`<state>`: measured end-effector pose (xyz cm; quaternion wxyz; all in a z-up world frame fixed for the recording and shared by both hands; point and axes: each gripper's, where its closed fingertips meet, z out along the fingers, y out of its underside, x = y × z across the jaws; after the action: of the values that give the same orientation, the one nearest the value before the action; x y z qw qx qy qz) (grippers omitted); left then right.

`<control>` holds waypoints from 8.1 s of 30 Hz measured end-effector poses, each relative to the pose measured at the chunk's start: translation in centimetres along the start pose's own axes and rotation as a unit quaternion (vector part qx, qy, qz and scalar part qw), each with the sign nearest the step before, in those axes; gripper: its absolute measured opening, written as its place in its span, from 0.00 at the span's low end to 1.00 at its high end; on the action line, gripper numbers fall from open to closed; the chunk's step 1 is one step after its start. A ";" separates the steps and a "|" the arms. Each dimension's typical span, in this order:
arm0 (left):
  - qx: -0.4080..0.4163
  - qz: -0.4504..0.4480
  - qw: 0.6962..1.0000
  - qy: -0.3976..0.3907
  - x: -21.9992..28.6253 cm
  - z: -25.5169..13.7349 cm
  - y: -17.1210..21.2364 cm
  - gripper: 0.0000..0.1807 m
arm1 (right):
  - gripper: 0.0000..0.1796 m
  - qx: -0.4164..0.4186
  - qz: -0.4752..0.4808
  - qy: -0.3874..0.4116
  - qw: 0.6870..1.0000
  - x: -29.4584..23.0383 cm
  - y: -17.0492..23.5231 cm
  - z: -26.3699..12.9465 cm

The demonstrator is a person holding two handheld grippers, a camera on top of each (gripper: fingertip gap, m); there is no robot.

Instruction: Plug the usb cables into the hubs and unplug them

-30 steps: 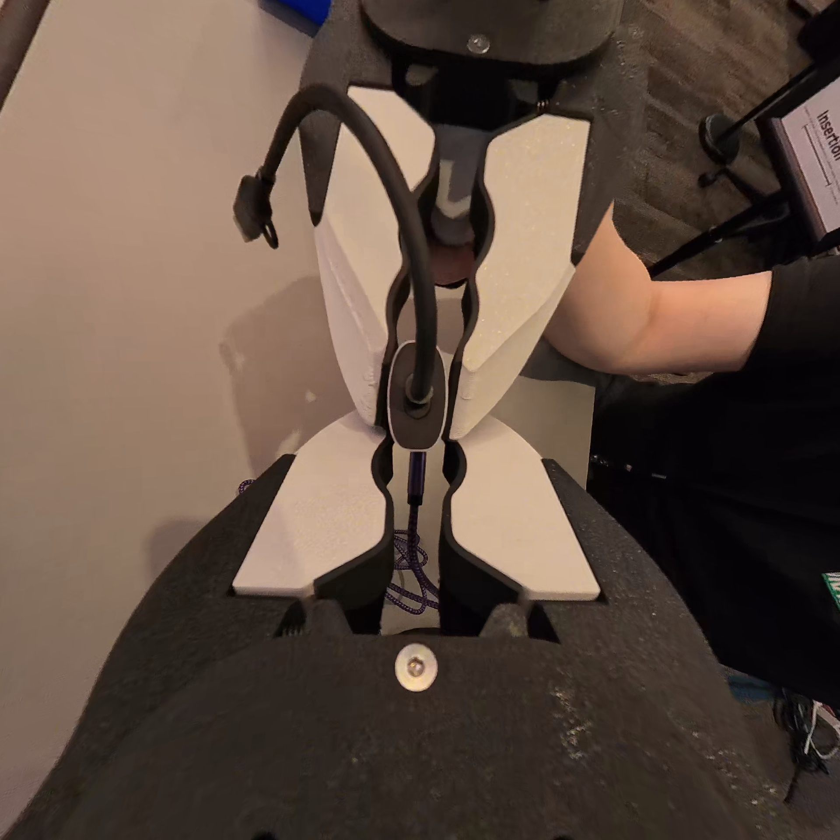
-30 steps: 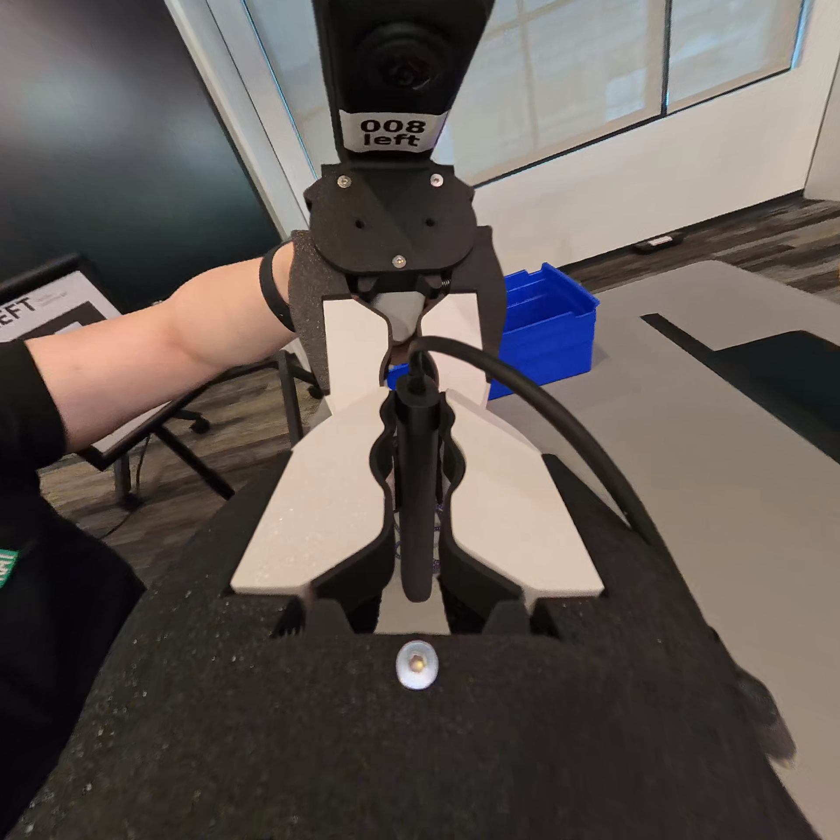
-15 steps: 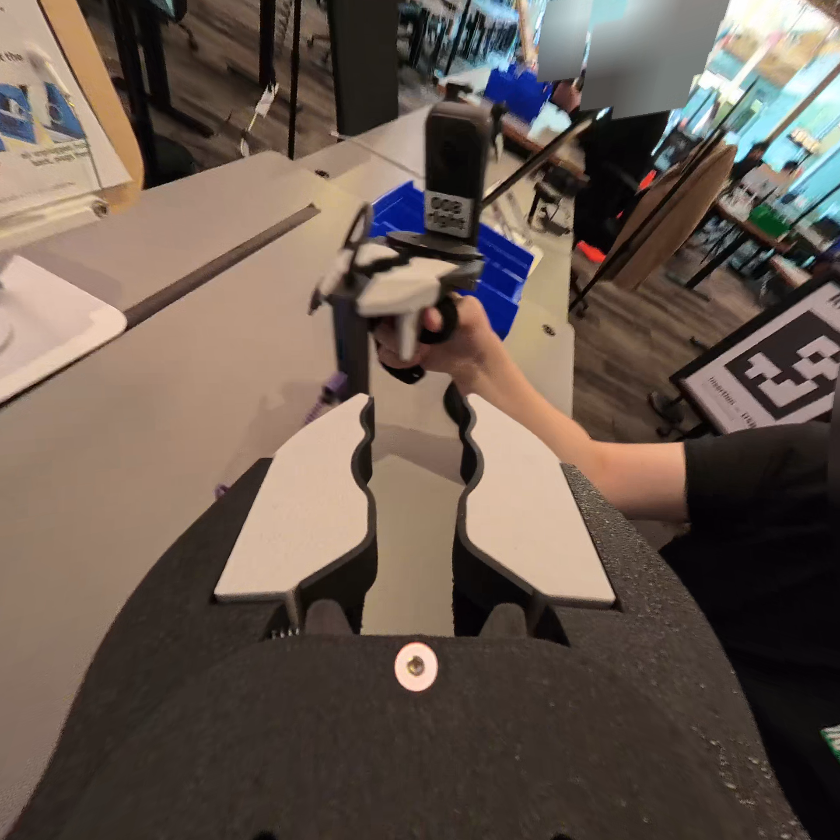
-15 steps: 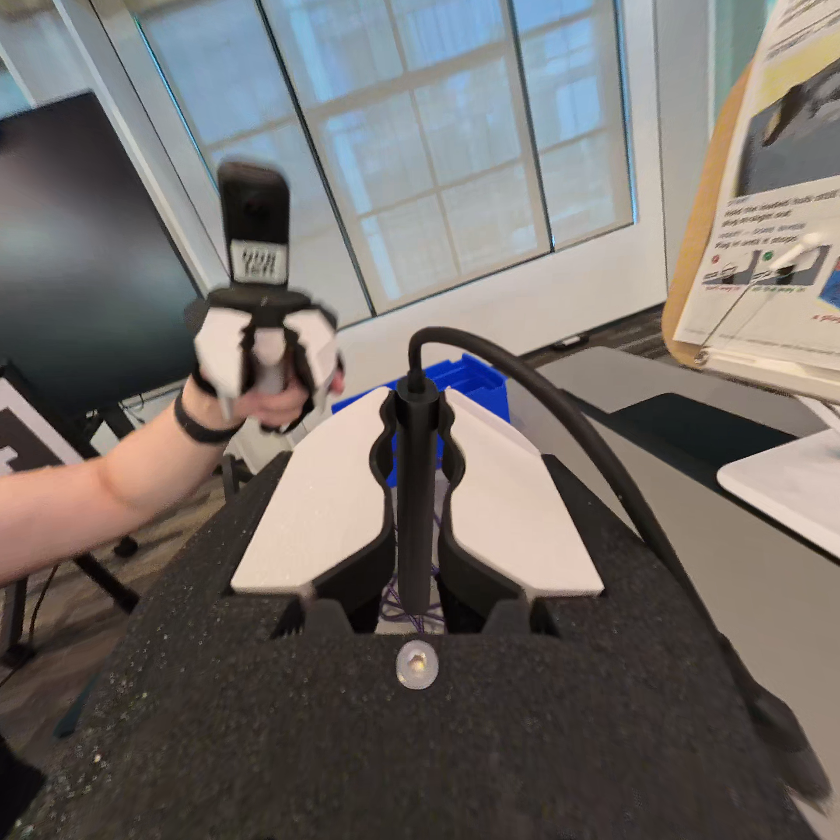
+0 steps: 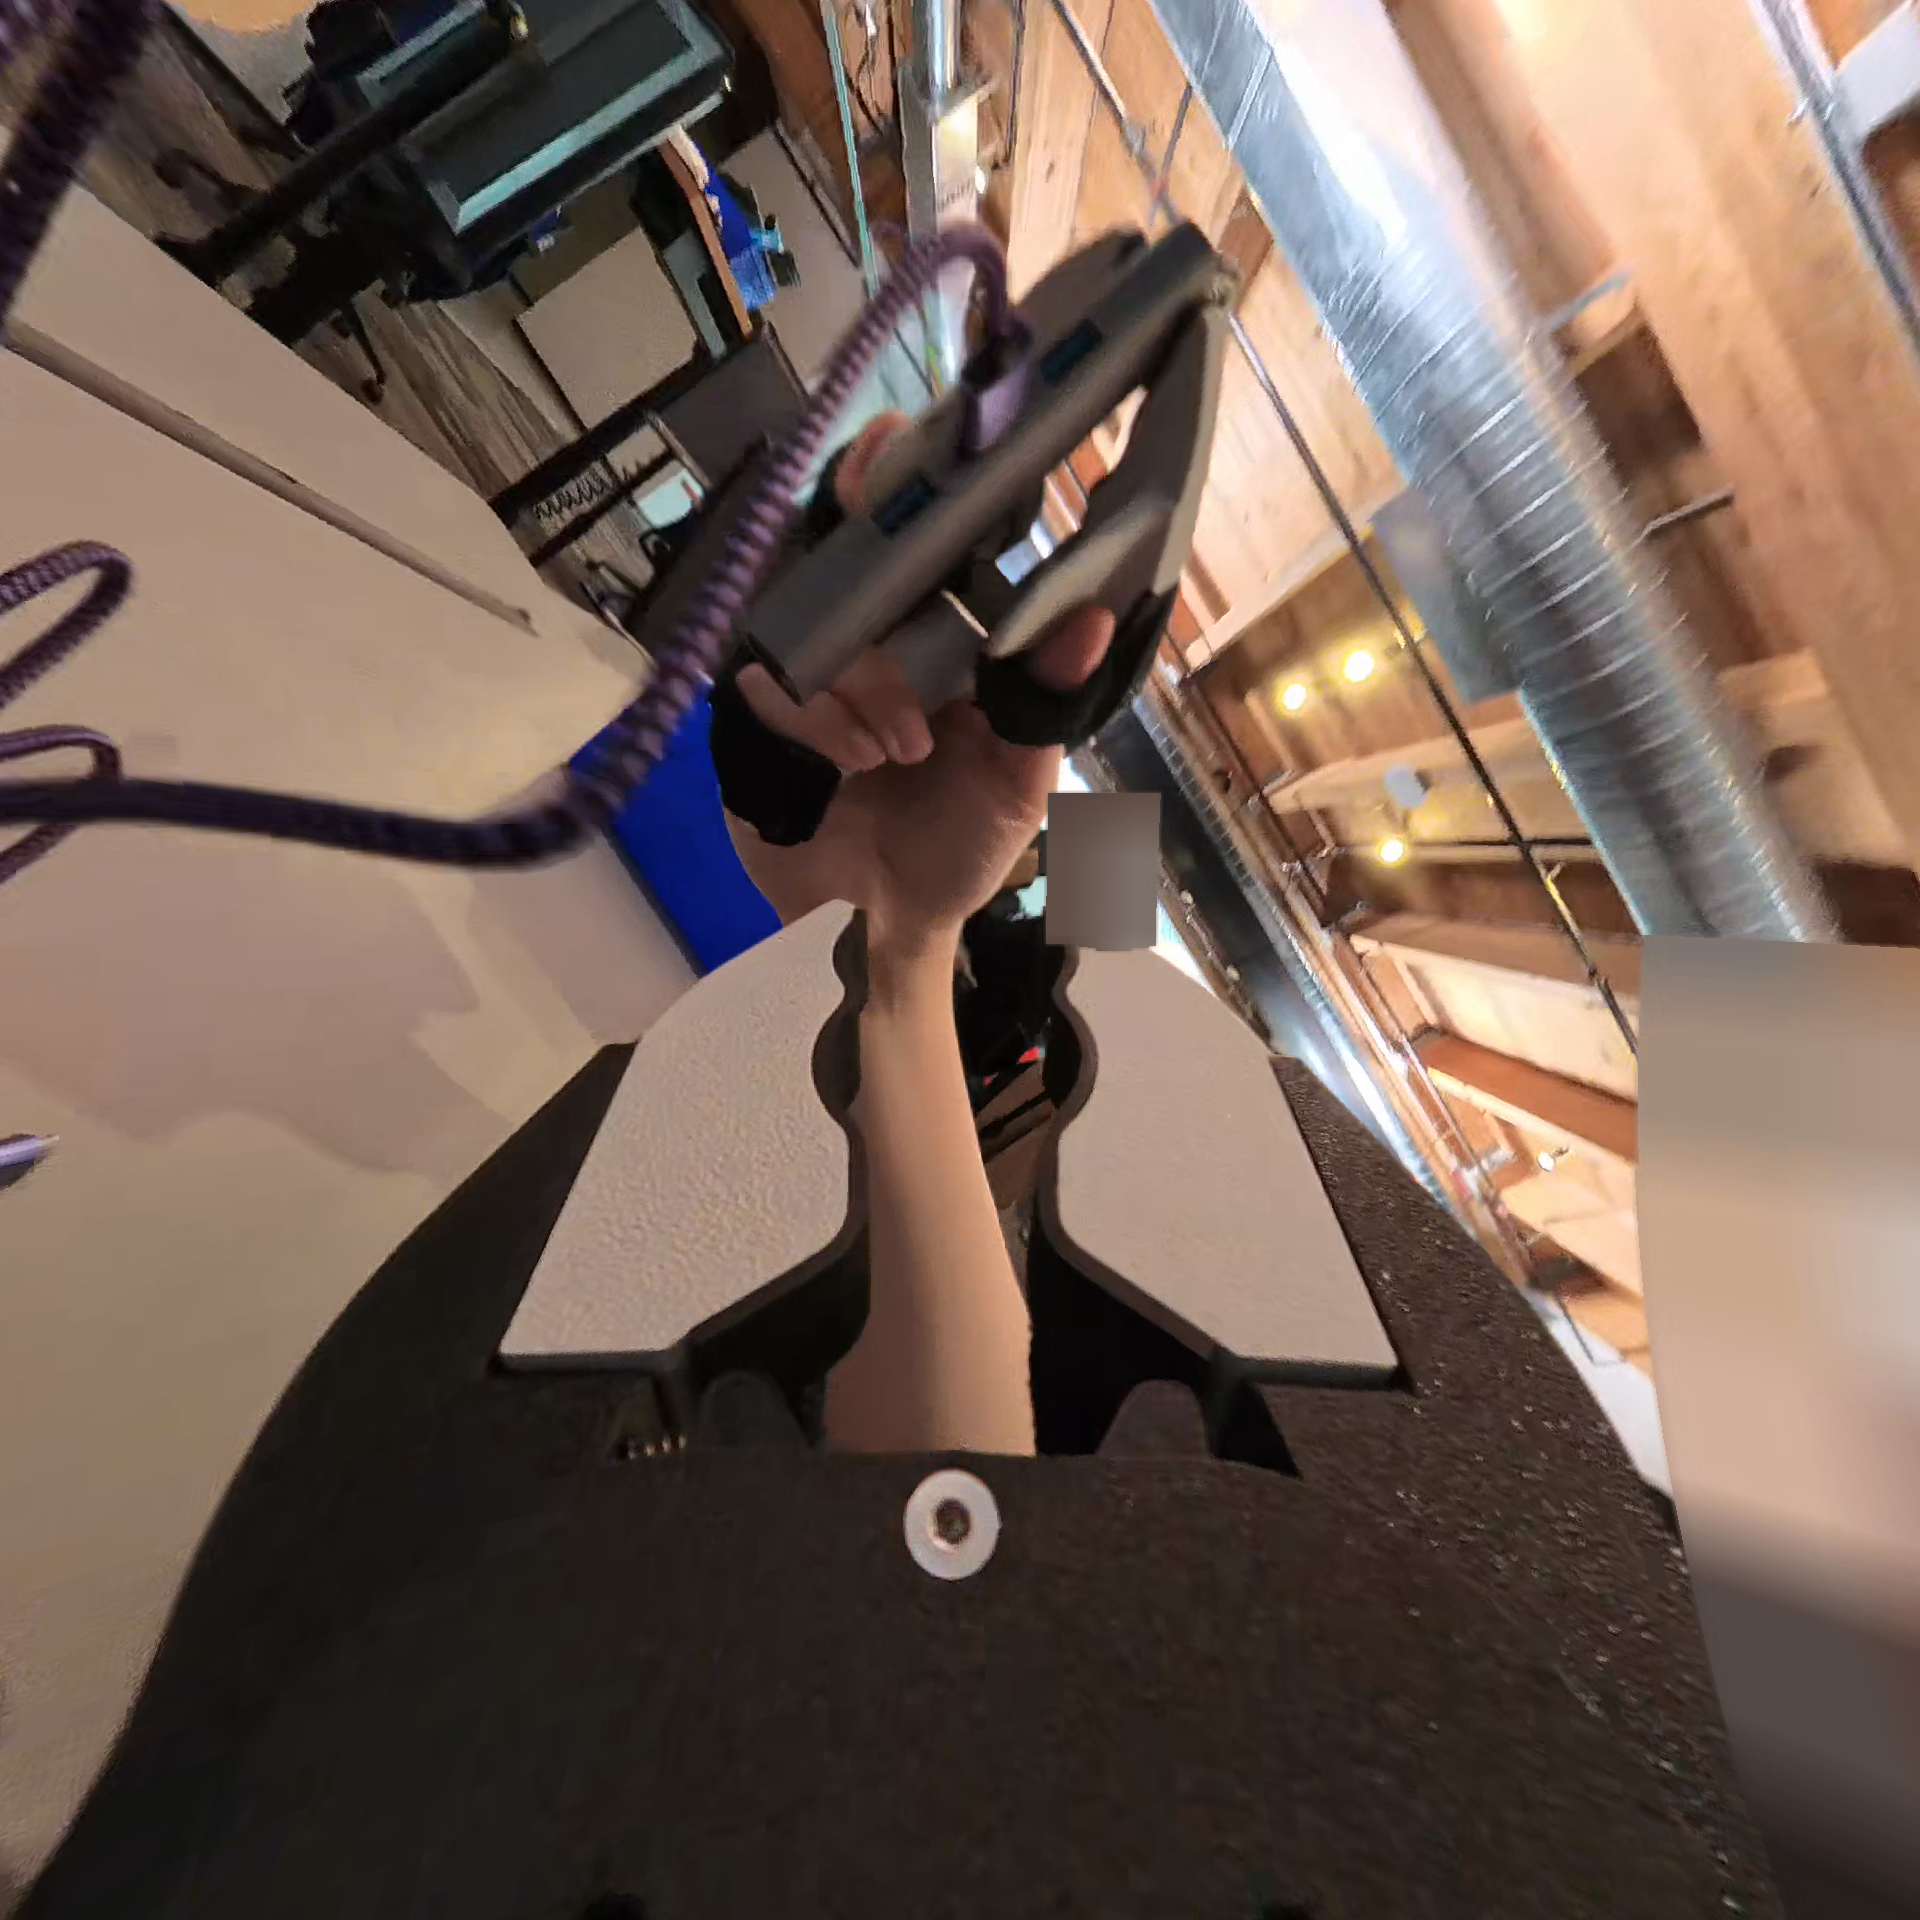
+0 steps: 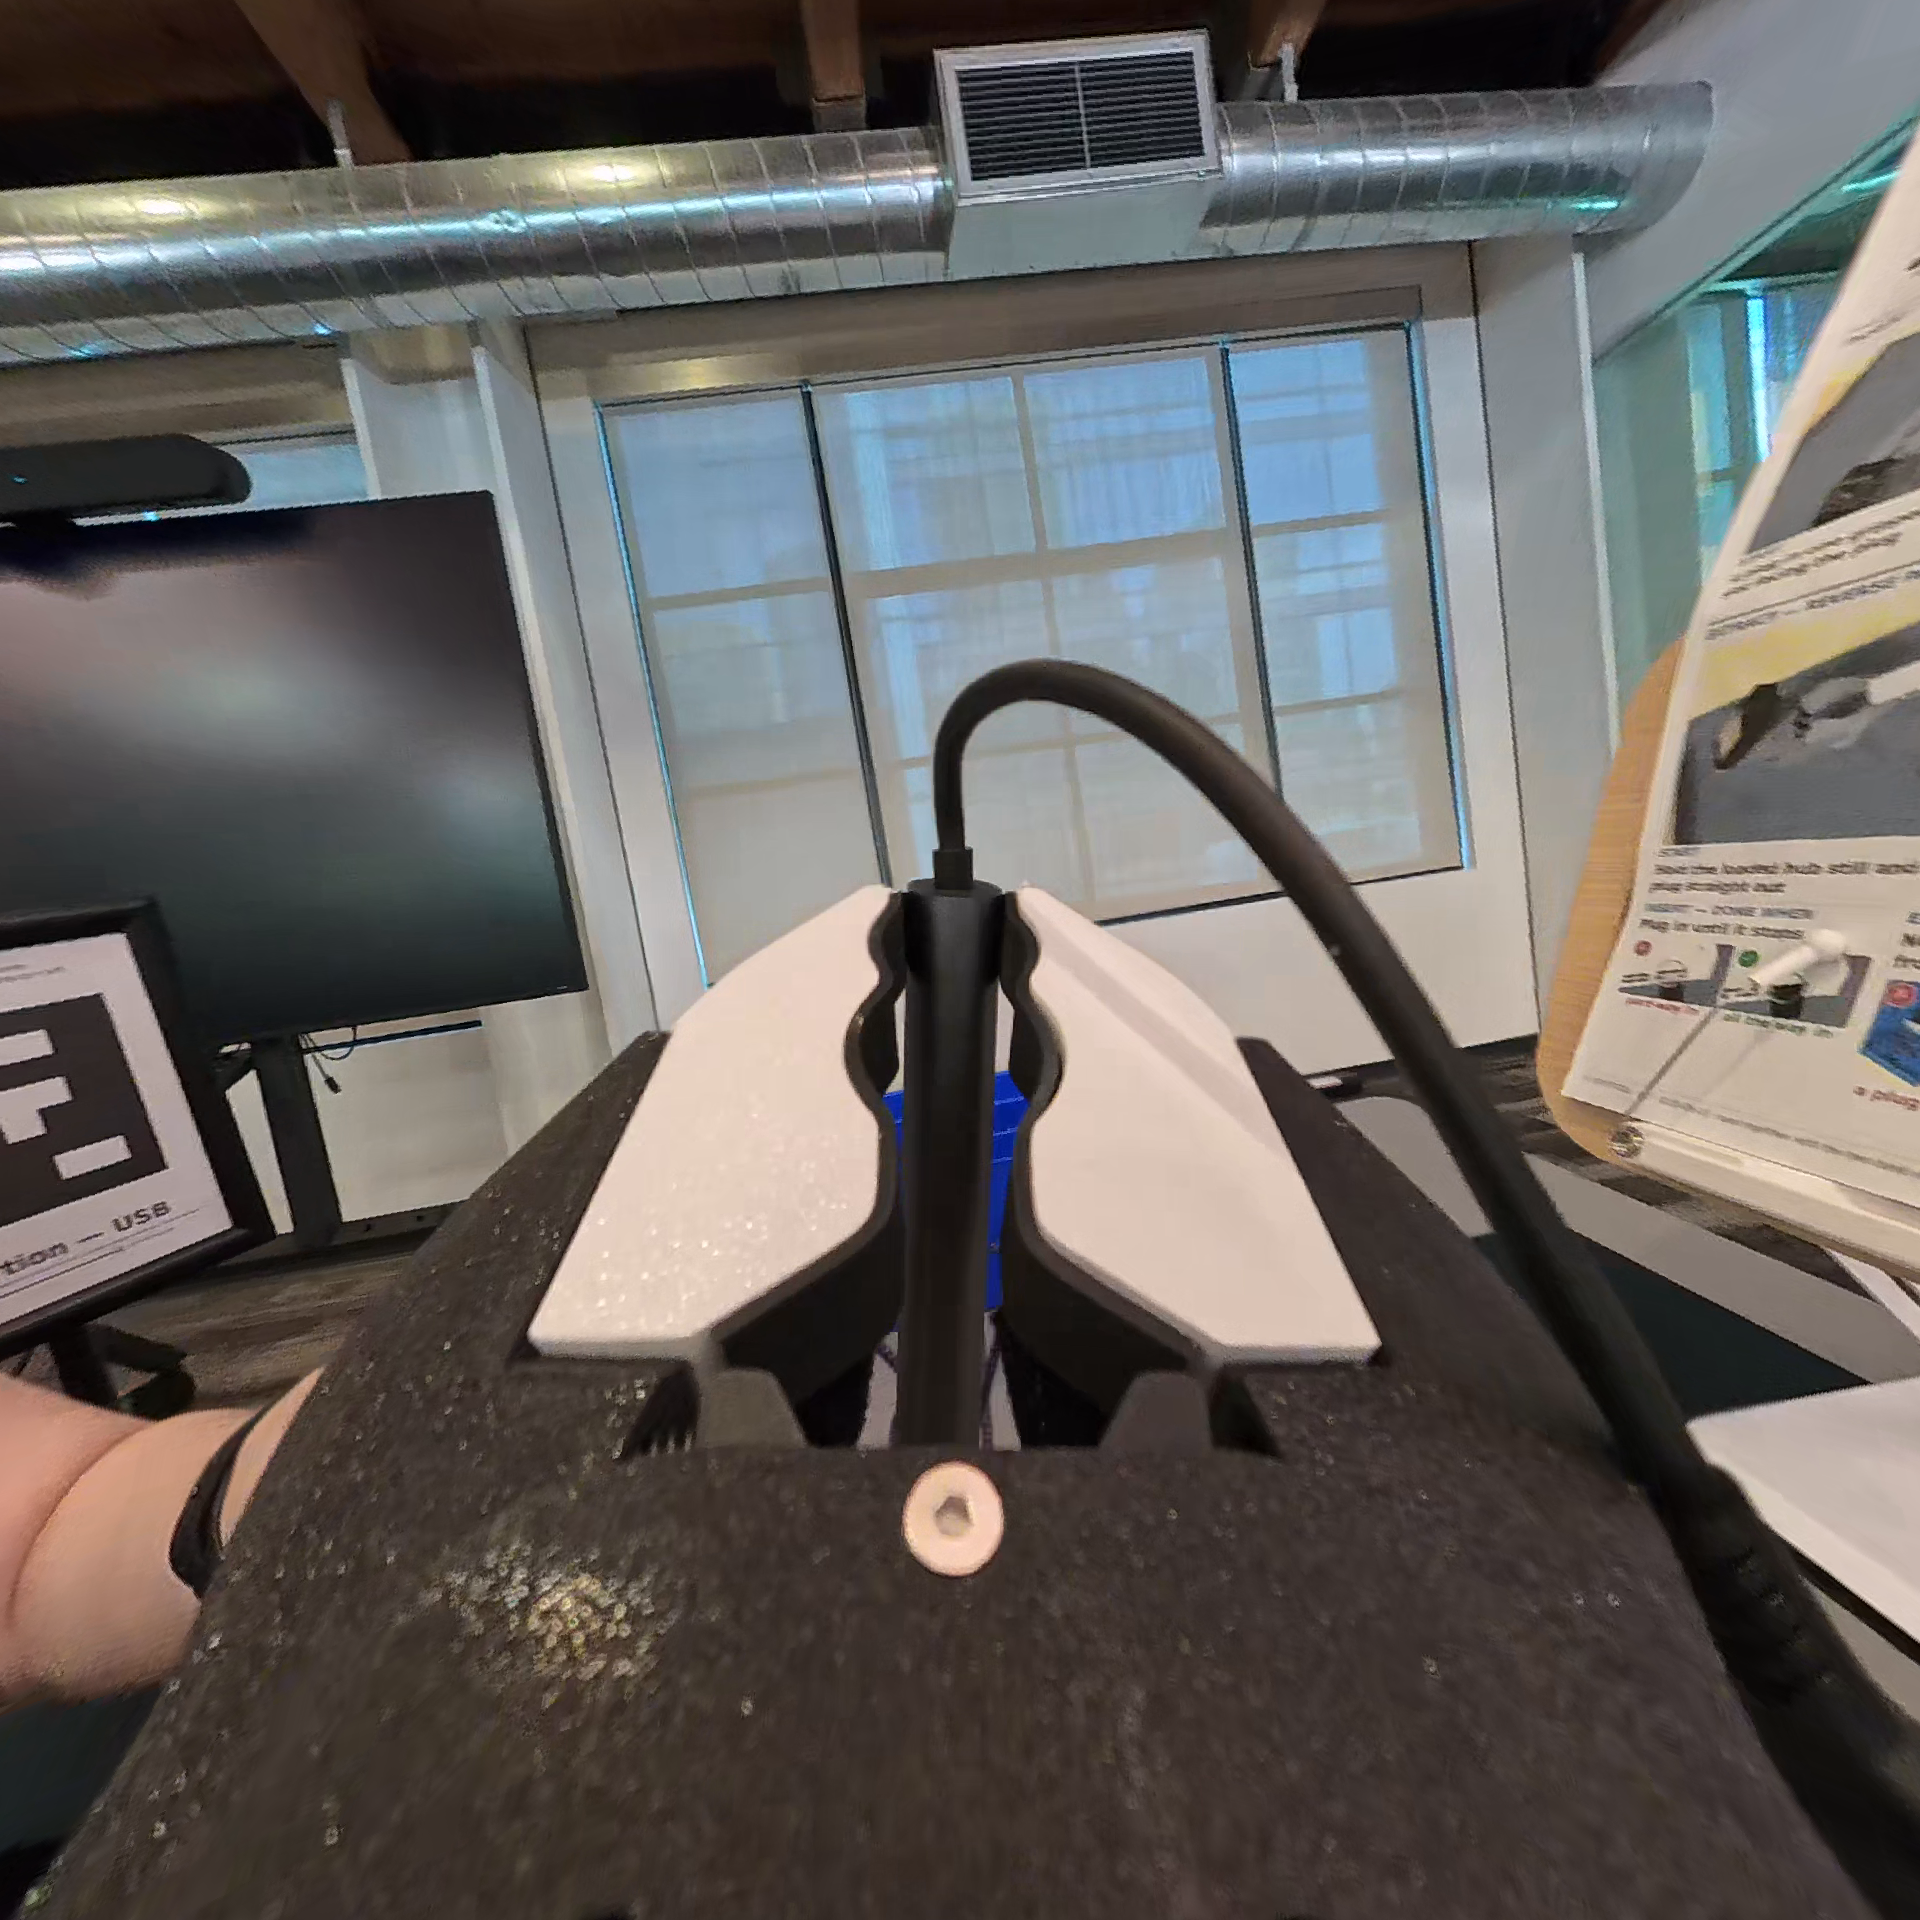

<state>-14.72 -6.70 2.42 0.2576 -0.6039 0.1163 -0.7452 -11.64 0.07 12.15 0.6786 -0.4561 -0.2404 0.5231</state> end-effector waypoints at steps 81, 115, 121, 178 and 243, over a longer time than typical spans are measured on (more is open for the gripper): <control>-0.312 0.489 0.796 -0.171 -5.0 -2.6 5.1 0.15 | 0.17 -0.020 0.266 0.187 0.945 3.7 6.8 0.6; 0.072 0.341 0.937 -0.033 1.5 1.1 -4.9 0.08 | 0.16 0.069 0.299 0.070 0.949 2.3 0.9 -1.5; 0.060 0.287 0.955 -0.036 0.9 1.5 -4.2 0.17 | 0.16 0.101 0.286 0.041 0.952 1.8 0.4 -1.2; 0.080 0.200 0.975 0.049 1.7 -0.8 -5.9 0.20 | 0.16 0.146 0.155 -0.065 0.975 -3.1 3.7 2.3; 0.035 0.497 0.861 -0.099 3.3 -2.5 -6.4 0.20 | 0.17 0.052 0.193 -0.094 0.975 -4.0 4.5 3.5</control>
<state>-19.15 -3.44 7.67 0.6247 -0.5276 0.3489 -0.4579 -17.98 -2.18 10.40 0.5619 -0.4068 -0.1836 0.6965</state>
